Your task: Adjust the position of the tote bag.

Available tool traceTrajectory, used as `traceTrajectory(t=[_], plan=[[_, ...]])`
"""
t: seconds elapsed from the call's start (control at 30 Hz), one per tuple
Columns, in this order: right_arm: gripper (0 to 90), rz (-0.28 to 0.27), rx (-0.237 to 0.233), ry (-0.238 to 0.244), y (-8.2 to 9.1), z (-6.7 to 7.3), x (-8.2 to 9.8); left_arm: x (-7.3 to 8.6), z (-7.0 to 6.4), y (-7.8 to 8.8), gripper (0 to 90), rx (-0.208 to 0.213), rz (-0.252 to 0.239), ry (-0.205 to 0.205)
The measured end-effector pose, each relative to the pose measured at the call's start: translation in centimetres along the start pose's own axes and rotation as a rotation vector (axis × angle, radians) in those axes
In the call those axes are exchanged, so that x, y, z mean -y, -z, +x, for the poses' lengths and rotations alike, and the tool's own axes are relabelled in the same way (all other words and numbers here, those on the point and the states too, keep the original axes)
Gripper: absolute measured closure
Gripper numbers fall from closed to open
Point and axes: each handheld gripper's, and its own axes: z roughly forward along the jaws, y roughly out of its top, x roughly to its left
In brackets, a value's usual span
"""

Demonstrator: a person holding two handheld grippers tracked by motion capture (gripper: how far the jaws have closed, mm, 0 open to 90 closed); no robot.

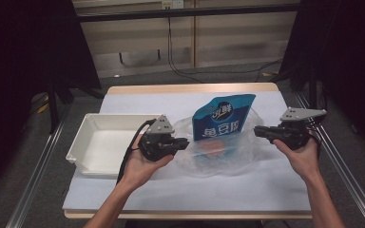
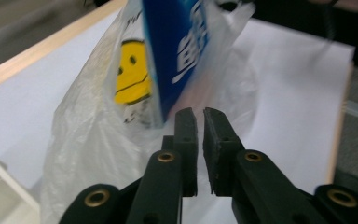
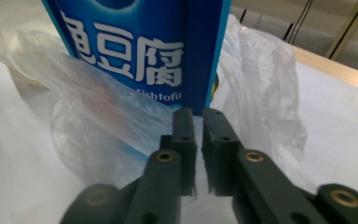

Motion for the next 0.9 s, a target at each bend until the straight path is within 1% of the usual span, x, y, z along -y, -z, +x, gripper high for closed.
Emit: traceTrajectory(t=[0.03,0.07,0.13,0.17,0.23,0.27,0.3,0.33,0.37,0.4,0.43,0.47,0.5,0.53,0.57,0.6,0.67,0.7,0.77,0.8,0.83,0.87,0.9], plan=[[90.0,0.011,0.001,0.005,-0.4,-0.2,-0.1,0.0,0.4,-0.5,86.7,-0.018,0.019,0.011],[90.0,0.020,-0.003,0.003,-0.8,-0.4,-0.3,-0.1,0.7,-0.7,88.2,-0.041,0.039,0.021],[90.0,0.038,0.002,-0.004,-1.6,-0.7,-0.5,-0.2,1.0,-1.1,90.0,-0.044,0.047,0.032],[90.0,0.045,0.007,-0.007,-1.9,-0.9,-0.6,-0.2,1.2,-1.3,90.0,-0.052,0.047,0.027],[90.0,0.047,0.022,-0.021,-2.4,-1.2,-0.8,-0.3,1.6,-1.8,90.0,-0.069,0.059,0.032],[90.0,0.048,0.033,-0.031,-2.7,-1.4,-1.0,-0.3,1.8,-2.1,90.0,-0.070,0.061,0.040],[90.0,0.042,0.041,-0.041,-2.8,-1.5,-1.1,-0.3,1.9,-2.3,89.4,-0.073,0.072,0.044],[90.0,0.041,0.048,-0.048,-2.9,-1.6,-1.1,-0.3,2.1,-2.7,88.1,-0.086,0.091,0.038],[90.0,0.043,0.056,-0.063,-3.1,-1.8,-1.2,-0.2,2.3,-3.0,87.1,-0.078,0.091,0.043],[90.0,0.045,0.062,-0.078,-3.3,-1.9,-1.2,-0.2,2.4,-3.3,86.2,-0.079,0.104,0.042],[90.0,0.056,0.060,-0.086,-3.6,-2.1,-1.2,-0.1,2.4,-3.6,85.9,-0.088,0.111,0.043],[90.0,0.066,0.067,-0.086,-3.8,-2.1,-1.2,0.0,2.5,-3.9,86.5,-0.084,0.122,0.040],[90.0,0.073,0.072,-0.087,-4.1,-2.2,-1.3,0.1,2.6,-4.2,89.2,-0.074,0.134,0.046],[90.0,0.077,0.074,-0.090,-4.3,-2.2,-1.3,0.2,2.5,-4.5,90.0,-0.072,0.135,0.050],[90.0,0.072,0.075,-0.100,-4.4,-2.2,-1.4,0.2,2.6,-4.8,90.0,-0.060,0.147,0.048],[90.0,0.061,0.077,-0.108,-4.5,-2.2,-1.5,0.3,2.5,-5.2,90.0,-0.054,0.150,0.042],[90.0,0.055,0.068,-0.116,-4.6,-2.2,-1.6,0.3,2.3,-5.7,90.0,-0.051,0.149,0.044],[90.0,0.058,0.055,-0.119,-4.8,-2.2,-1.7,0.3,2.2,-5.8,90.0,-0.040,0.152,0.037],[90.0,0.092,0.040,-0.113,-5.3,-2.2,-1.6,0.3,2.0,-6.2,90.0,-0.028,0.162,0.030],[90.0,0.121,0.035,-0.097,-5.7,-2.1,-1.4,0.4,1.9,-6.4,90.0,-0.027,0.158,0.028],[90.0,0.148,0.043,-0.085,-5.9,-2.0,-1.3,0.4,1.8,-6.5,90.0,-0.022,0.174,0.022],[90.0,0.182,0.052,-0.062,-6.4,-1.9,-1.0,0.5,1.8,-6.6,90.0,-0.024,0.187,0.022],[90.0,0.204,0.047,-0.052,-6.7,-1.8,-0.8,0.7,1.9,-6.7,90.0,-0.024,0.192,0.029]])
